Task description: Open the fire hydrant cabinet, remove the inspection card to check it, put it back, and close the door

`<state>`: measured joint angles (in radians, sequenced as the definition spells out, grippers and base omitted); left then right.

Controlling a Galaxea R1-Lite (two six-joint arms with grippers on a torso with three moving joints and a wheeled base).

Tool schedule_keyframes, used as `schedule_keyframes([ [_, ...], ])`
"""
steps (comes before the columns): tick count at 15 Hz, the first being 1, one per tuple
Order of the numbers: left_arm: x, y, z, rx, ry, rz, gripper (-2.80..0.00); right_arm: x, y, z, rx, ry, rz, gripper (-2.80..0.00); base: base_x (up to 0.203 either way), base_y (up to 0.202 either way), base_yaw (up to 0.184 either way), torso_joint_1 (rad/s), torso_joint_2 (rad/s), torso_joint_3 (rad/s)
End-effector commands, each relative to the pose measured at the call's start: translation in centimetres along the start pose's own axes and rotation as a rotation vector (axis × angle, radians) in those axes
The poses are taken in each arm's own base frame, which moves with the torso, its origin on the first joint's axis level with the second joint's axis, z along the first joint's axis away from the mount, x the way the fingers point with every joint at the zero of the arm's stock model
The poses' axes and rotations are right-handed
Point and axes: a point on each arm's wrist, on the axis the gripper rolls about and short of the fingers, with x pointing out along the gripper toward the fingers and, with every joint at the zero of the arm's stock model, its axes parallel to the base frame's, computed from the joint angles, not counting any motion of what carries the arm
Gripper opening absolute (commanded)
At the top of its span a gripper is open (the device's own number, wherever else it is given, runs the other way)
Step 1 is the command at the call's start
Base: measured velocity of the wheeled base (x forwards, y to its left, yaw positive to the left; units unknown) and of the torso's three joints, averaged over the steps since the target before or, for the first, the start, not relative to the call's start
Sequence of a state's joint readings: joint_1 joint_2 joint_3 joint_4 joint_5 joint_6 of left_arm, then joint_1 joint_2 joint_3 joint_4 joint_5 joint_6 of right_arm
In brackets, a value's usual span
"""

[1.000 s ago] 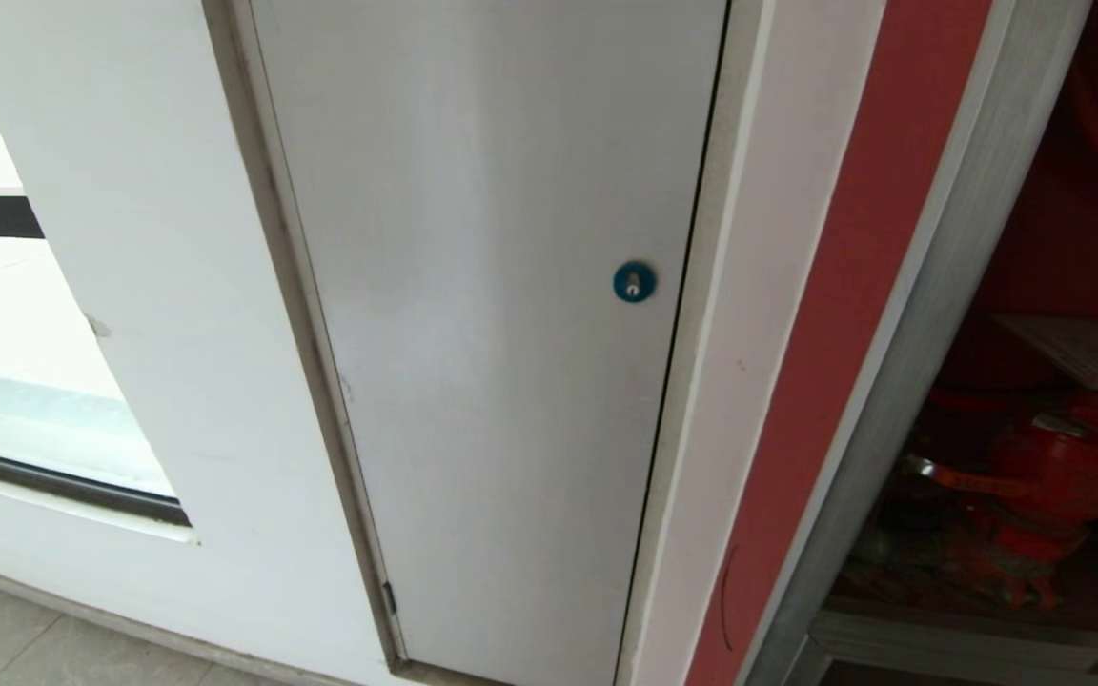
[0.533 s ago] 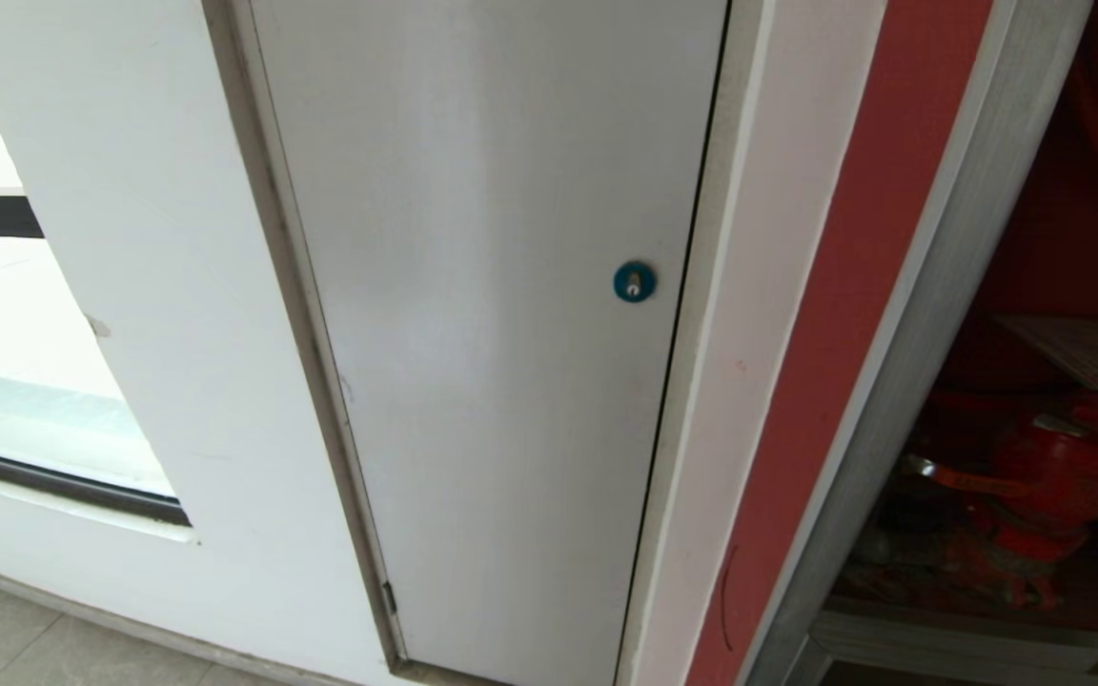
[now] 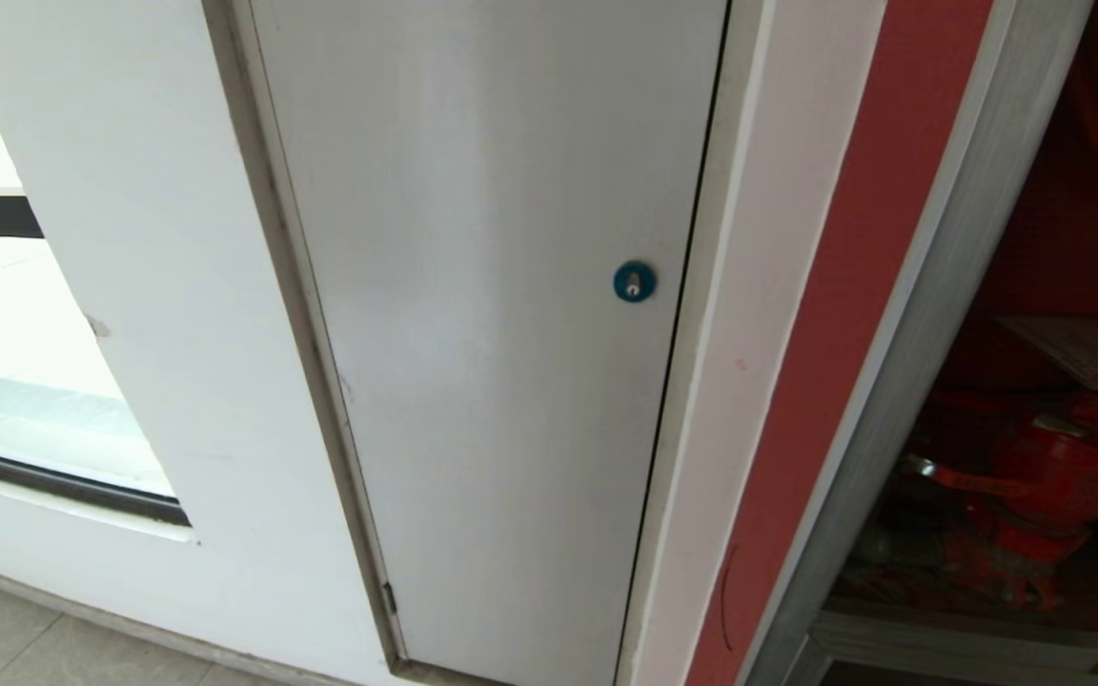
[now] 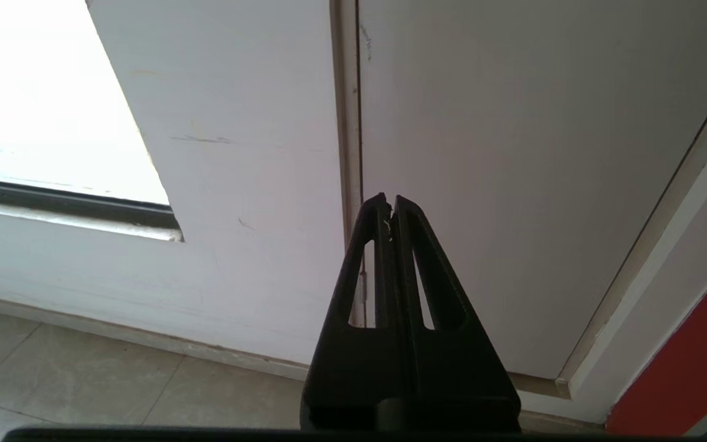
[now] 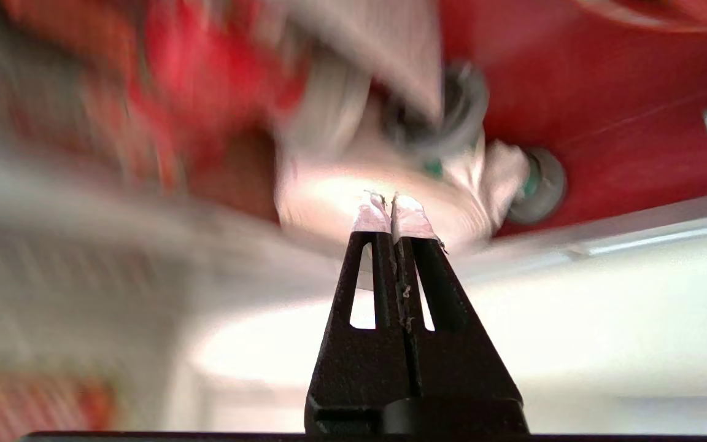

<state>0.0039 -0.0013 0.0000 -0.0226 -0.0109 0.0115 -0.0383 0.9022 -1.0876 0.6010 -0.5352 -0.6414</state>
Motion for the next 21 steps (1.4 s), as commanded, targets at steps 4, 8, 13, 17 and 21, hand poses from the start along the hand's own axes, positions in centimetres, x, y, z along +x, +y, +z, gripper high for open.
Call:
schedule_keyframes([
  [4,0.1,0.0,-0.2,0.001,0.008,0.001,-2.80,0.9,-1.1,1.8,-0.520,0.149,-0.011,-2.80,0.000,0.000,0.000,0.000,0.00,0.000],
  [8,0.1,0.0,-0.2,0.000,0.008,0.001,-2.80,1.0,-1.8,1.7,-0.683,0.229,-0.039,-2.80,0.000,0.000,0.000,0.000,0.00,0.000],
  [13,0.1,0.0,-0.2,0.001,0.008,0.001,-2.80,1.6,-2.9,0.8,-0.714,0.394,-0.080,-2.80,0.000,0.000,0.000,0.000,0.00,0.000],
  [17,0.1,0.0,-0.2,0.001,0.008,0.001,-2.80,3.5,-3.3,0.2,-0.733,0.393,-0.090,-2.80,0.000,0.000,0.000,0.000,0.00,0.000],
  [21,0.1,0.0,-0.2,0.001,0.008,0.001,-2.80,4.0,-4.5,-1.2,-0.774,0.313,-0.039,-2.80,0.000,0.000,0.000,0.000,0.00,0.000],
])
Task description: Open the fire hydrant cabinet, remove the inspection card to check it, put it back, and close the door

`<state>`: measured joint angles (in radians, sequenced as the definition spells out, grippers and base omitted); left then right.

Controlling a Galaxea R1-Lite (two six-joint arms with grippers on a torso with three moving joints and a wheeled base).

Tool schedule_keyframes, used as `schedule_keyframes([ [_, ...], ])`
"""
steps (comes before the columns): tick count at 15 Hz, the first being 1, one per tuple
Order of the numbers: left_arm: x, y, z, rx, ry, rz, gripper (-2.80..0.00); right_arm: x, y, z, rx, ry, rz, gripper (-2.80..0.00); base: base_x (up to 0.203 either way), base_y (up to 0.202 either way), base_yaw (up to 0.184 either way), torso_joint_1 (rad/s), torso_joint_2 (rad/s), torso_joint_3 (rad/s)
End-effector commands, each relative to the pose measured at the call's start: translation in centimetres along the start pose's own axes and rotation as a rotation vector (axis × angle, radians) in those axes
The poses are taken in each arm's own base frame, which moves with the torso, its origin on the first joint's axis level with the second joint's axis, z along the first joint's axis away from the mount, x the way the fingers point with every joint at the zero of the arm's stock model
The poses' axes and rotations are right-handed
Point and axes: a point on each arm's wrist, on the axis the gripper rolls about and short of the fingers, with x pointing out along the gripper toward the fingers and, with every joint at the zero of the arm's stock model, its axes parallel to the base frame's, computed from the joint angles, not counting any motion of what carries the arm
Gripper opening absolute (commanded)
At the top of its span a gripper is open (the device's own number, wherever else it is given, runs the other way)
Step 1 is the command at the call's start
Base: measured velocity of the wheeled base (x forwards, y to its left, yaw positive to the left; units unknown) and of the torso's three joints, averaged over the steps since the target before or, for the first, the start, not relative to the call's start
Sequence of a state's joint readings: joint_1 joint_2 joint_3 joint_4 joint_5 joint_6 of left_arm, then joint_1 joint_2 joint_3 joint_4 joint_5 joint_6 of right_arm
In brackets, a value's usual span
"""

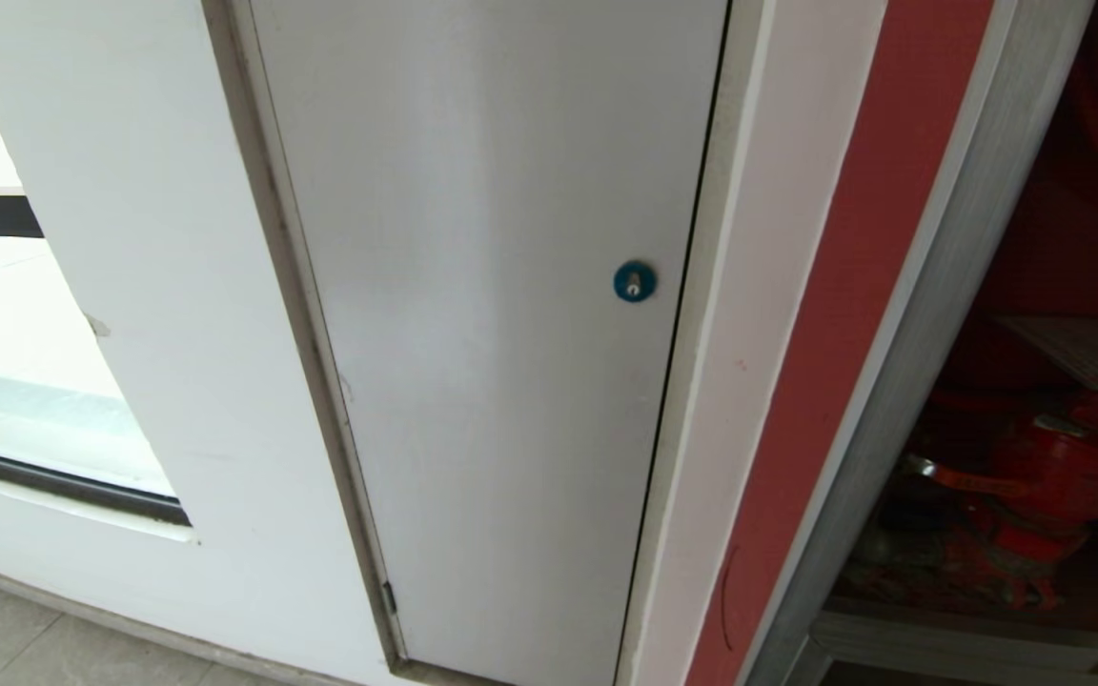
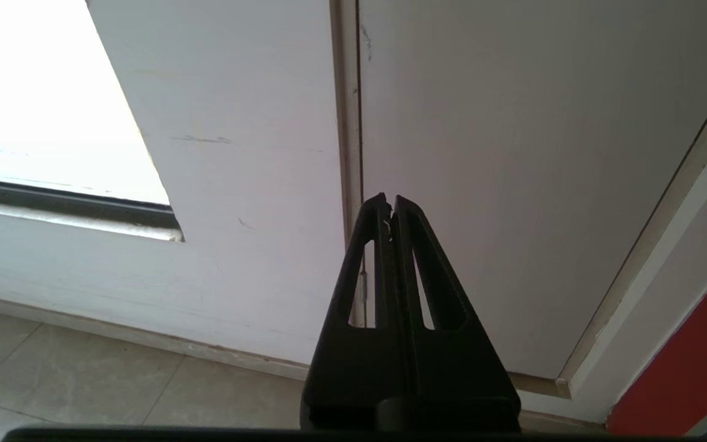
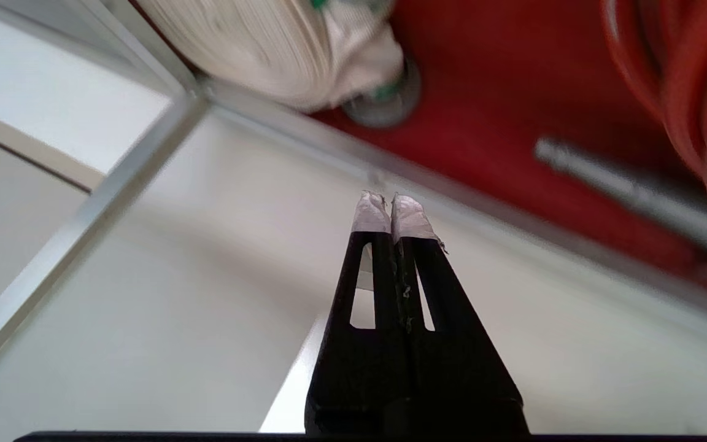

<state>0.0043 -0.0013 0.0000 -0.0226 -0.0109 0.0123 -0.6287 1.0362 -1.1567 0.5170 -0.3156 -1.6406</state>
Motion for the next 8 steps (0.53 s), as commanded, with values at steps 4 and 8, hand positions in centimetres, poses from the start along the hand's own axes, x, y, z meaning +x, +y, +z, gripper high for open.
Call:
schedule_keyframes([
  [4,0.1,0.0,-0.2,-0.001,0.008,0.000,-2.80,2.8,0.6,-1.6,-0.042,-0.177,0.067,-2.80,0.000,0.000,0.000,0.000,0.00,0.000],
  [8,0.1,0.0,-0.2,0.000,0.008,0.000,-2.80,6.1,1.0,-4.0,-0.089,-0.357,0.053,0.00,0.000,0.000,0.000,0.000,0.00,0.000],
])
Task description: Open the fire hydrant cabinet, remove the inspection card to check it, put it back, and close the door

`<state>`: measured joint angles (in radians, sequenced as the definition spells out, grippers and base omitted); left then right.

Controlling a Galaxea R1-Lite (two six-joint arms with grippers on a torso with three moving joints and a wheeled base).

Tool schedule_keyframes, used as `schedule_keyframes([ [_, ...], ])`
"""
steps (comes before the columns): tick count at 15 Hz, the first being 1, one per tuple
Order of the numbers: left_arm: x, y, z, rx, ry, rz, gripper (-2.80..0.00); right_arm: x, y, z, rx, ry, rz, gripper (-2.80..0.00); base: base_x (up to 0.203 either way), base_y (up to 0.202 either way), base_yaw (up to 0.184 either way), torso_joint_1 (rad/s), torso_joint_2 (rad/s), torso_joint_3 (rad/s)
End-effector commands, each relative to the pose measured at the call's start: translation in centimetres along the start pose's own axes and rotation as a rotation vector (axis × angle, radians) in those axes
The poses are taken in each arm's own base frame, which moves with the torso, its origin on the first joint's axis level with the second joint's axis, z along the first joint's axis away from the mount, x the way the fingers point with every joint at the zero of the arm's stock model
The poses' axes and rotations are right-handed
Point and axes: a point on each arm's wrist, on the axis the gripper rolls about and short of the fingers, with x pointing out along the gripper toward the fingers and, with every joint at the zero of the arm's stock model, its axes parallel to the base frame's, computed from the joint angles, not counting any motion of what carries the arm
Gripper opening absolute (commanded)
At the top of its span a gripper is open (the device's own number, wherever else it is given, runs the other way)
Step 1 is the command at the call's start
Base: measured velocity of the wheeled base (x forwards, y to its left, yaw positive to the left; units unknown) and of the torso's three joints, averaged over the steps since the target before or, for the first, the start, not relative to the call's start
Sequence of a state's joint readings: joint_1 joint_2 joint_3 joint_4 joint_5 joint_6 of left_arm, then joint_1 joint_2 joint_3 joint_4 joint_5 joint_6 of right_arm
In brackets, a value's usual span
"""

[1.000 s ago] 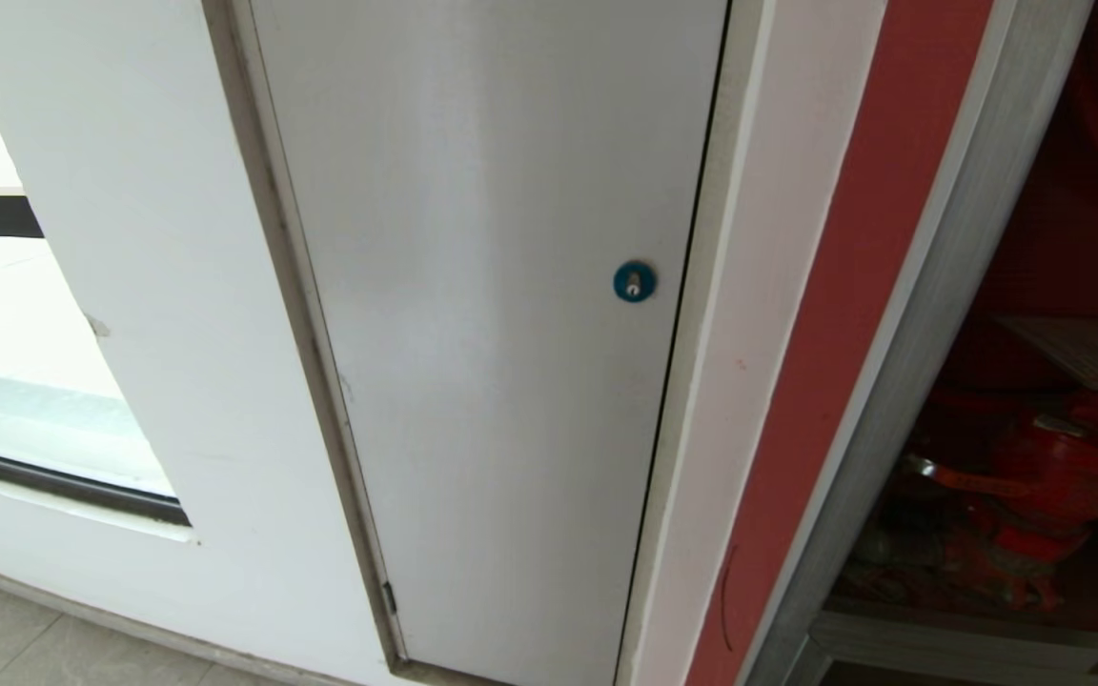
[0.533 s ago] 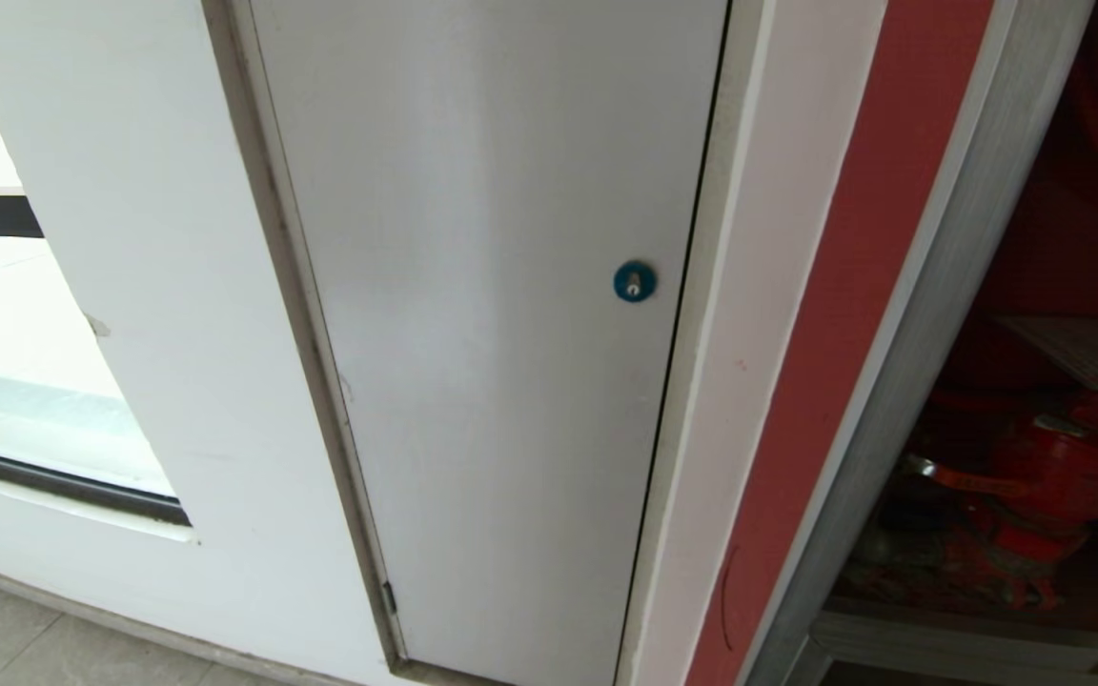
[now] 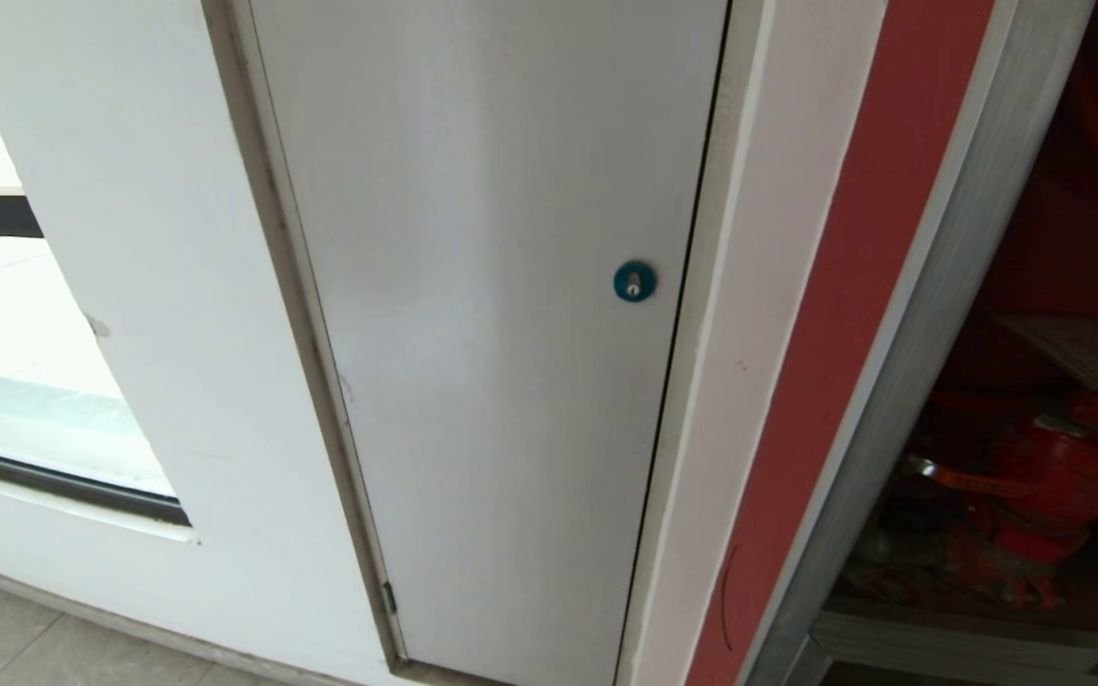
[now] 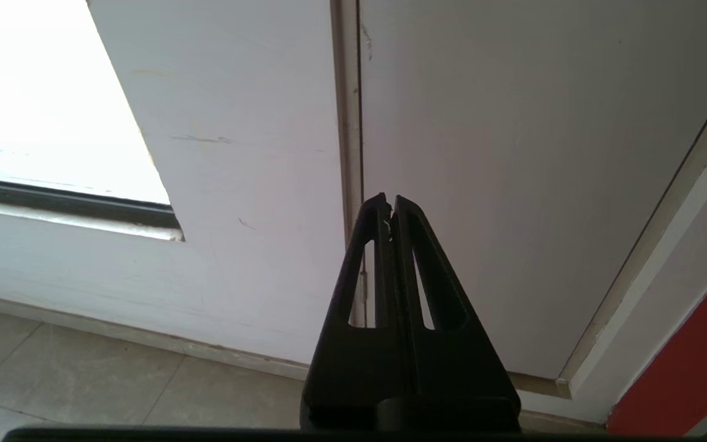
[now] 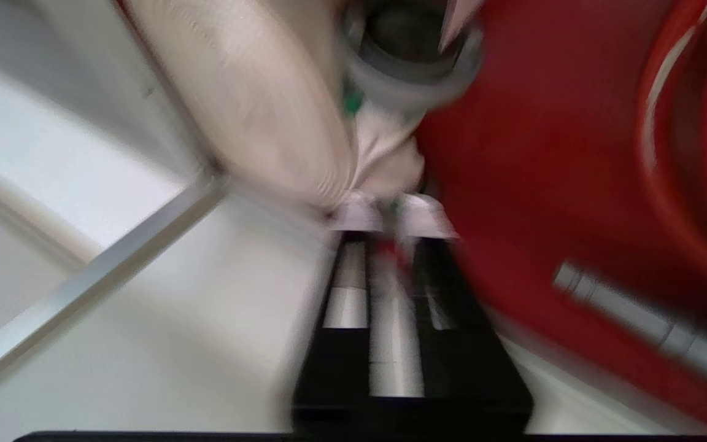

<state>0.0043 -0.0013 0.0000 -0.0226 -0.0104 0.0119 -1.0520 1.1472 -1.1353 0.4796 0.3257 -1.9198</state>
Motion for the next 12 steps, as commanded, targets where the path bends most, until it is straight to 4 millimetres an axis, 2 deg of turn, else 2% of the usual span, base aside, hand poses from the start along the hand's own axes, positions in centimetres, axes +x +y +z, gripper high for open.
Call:
schedule_keyframes([
  [1,0.1,0.0,-0.2,0.000,0.008,0.000,-2.80,2.1,0.6,-1.4,0.009,-0.142,-0.001,0.00,0.000,0.000,0.000,0.000,0.00,0.000],
  [6,0.1,0.0,-0.2,0.000,0.008,0.000,-2.80,3.6,2.4,-0.5,0.088,-0.258,0.034,0.00,0.000,0.000,0.000,0.000,0.00,0.000],
  [12,0.1,0.0,-0.2,0.000,0.007,0.000,-2.80,8.0,0.7,0.9,0.091,-0.363,-0.045,0.00,0.000,0.000,0.000,0.000,0.00,0.000],
])
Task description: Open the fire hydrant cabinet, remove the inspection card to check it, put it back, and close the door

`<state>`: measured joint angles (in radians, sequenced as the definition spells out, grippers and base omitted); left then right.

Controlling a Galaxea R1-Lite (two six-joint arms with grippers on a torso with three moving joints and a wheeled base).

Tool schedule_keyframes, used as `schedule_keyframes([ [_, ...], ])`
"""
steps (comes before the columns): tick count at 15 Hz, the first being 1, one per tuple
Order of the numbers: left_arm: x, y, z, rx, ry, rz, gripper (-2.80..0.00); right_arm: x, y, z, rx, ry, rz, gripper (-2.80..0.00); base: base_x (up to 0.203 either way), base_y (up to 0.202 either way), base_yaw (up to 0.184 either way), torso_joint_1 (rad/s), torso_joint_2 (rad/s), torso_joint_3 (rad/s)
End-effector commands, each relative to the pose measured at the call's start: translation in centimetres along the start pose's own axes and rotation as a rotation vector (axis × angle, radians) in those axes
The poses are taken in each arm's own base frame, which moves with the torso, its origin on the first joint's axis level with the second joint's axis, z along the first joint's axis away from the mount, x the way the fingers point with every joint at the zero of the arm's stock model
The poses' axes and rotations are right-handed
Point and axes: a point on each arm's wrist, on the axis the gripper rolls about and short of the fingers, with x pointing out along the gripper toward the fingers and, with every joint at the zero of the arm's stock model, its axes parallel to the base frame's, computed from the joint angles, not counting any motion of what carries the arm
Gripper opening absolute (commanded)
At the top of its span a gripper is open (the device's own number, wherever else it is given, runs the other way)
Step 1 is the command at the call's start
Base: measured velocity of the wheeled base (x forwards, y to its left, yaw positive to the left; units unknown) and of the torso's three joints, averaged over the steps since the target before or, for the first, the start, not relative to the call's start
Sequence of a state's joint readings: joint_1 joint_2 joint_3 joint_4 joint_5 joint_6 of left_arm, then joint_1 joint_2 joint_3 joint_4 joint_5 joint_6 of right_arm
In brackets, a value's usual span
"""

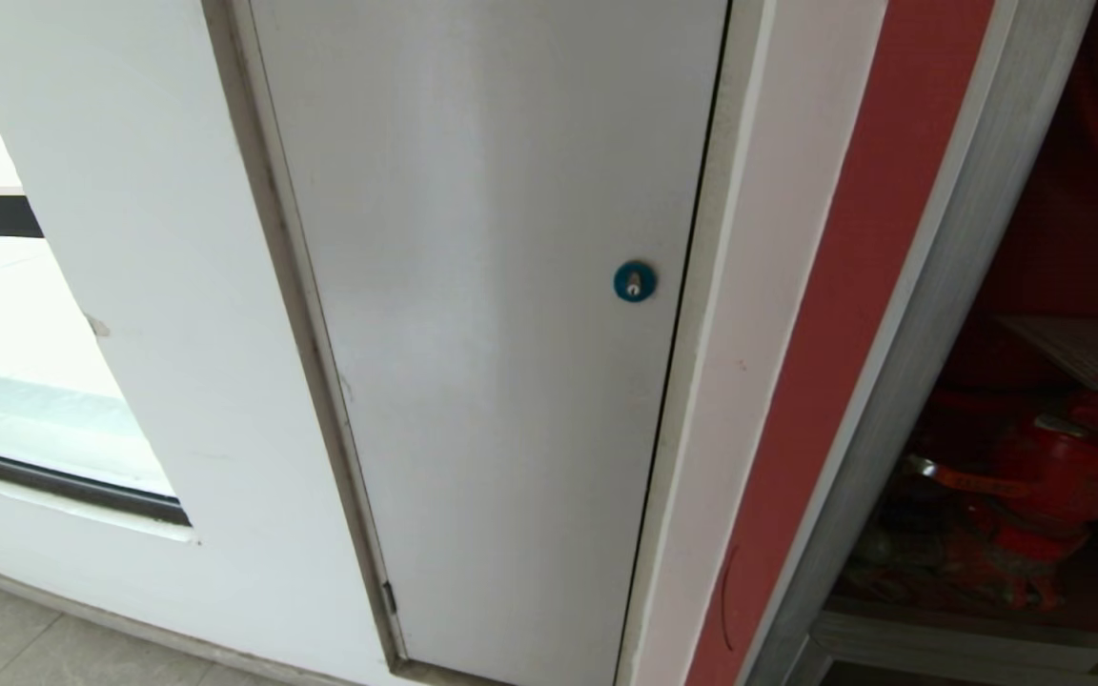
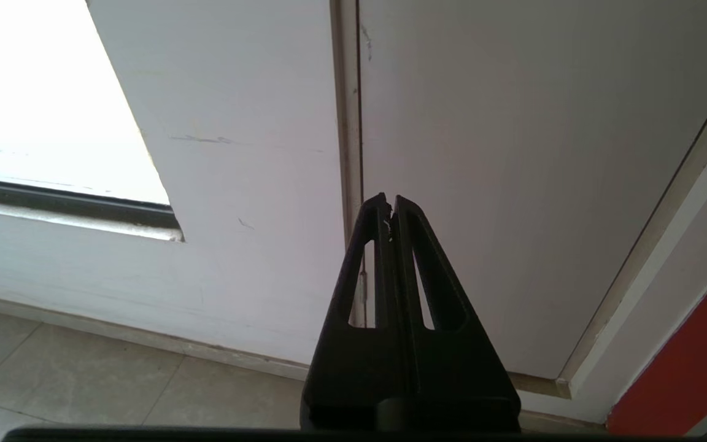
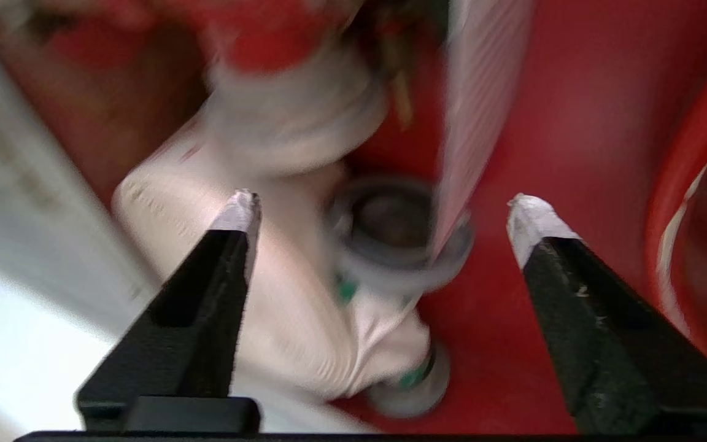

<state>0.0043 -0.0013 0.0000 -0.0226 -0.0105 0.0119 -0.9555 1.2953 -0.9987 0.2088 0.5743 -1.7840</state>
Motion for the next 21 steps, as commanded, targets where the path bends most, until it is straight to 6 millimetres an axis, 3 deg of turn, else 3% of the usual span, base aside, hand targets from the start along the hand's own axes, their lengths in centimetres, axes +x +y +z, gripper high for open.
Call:
schedule_keyframes([
  [1,0.1,0.0,-0.2,0.000,0.008,0.000,-2.80,2.0,-0.1,-0.1,-0.013,-0.028,0.010,0.00,0.000,0.000,0.000,0.000,0.00,0.000],
  [3,0.1,0.0,-0.2,0.000,0.008,0.000,-2.80,2.5,-0.2,-0.2,-0.020,-0.024,0.006,0.00,0.000,0.000,0.000,0.000,0.00,0.000],
  [6,0.1,0.0,-0.2,0.000,0.008,0.000,-2.80,5.2,-0.9,-0.3,-0.037,-0.033,-0.031,0.00,0.000,0.000,0.000,0.000,0.00,0.000],
  [12,0.1,0.0,-0.2,0.000,0.008,0.000,-2.80,6.8,-2.0,-0.2,-0.052,-0.026,-0.070,0.00,0.000,0.000,0.000,0.000,0.00,0.000],
  [13,0.1,0.0,-0.2,0.000,0.008,0.000,-2.80,6.9,-2.0,-0.2,-0.053,-0.028,-0.070,-2.80,0.000,0.000,0.000,0.000,0.00,0.000],
  [21,0.1,0.0,-0.2,-0.001,0.008,0.000,-2.80,6.4,-2.0,-0.1,-0.059,0.005,-0.074,-2.80,0.000,0.000,0.000,0.000,0.00,0.000],
])
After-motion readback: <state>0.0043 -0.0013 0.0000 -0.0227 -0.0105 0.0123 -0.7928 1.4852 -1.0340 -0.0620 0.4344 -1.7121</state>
